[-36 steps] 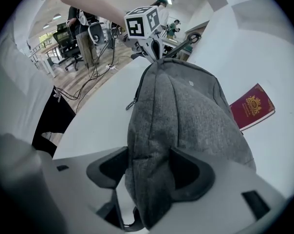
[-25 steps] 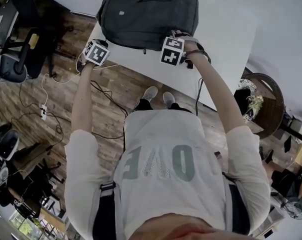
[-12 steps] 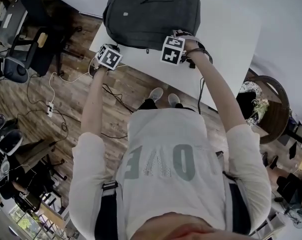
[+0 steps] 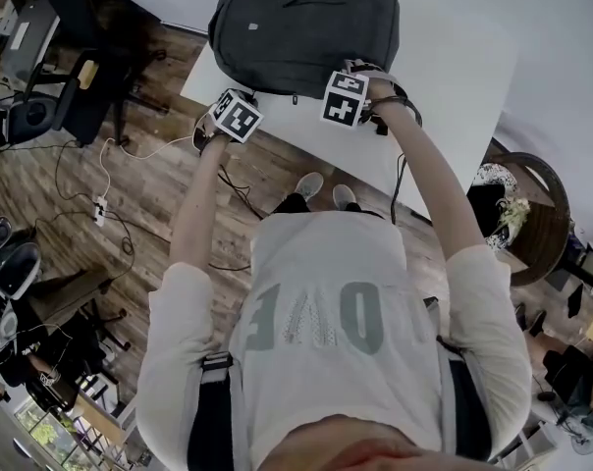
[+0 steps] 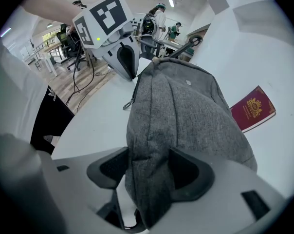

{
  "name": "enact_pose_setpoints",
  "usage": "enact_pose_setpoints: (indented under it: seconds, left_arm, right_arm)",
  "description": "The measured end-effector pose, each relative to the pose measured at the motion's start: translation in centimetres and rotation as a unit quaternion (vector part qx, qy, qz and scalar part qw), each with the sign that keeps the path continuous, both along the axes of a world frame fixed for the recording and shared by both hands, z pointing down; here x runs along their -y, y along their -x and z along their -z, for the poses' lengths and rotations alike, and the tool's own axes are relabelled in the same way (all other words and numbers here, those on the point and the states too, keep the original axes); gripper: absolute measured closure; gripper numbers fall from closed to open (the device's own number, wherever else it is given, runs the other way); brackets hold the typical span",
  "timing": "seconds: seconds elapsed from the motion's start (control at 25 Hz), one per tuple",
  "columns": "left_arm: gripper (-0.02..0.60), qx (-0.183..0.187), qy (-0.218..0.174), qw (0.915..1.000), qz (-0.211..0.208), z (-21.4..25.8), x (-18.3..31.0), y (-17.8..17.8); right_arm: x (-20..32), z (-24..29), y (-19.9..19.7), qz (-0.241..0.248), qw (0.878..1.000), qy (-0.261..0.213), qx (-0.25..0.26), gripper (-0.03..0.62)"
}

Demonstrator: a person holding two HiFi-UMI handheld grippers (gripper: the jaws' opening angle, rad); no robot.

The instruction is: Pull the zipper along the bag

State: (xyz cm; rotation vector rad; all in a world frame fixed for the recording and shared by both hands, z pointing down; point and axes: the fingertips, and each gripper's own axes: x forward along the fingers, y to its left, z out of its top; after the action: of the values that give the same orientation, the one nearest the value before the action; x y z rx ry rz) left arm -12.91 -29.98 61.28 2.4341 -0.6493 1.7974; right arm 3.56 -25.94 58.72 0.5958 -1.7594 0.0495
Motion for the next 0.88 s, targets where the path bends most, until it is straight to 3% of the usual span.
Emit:
enact_pose_setpoints:
  seconds: [0.16, 0.68, 0.88]
  left_arm:
    - [0.554, 0.002, 0.004, 0.9995, -0.030, 0.0, -1.3, -1.9]
    - [0.554, -0.026, 0.008, 0.9969, -0.074, 0.5, -4.5, -7.1]
    - [0.554, -0.032, 0.007, 0.9971, -0.069, 0.7, -4.8, -7.4]
  right_arm:
    - [-0.1, 0.0, 0.1, -0.001, 1.000, -0.001, 0.000, 0.312]
    - [-0.1, -0.1, 0.1, -0.003, 1.000, 0.000, -0.003, 0.312]
    - [-0.1, 0.0, 0.1, -0.003, 1.000, 0.000, -0.003, 0.312]
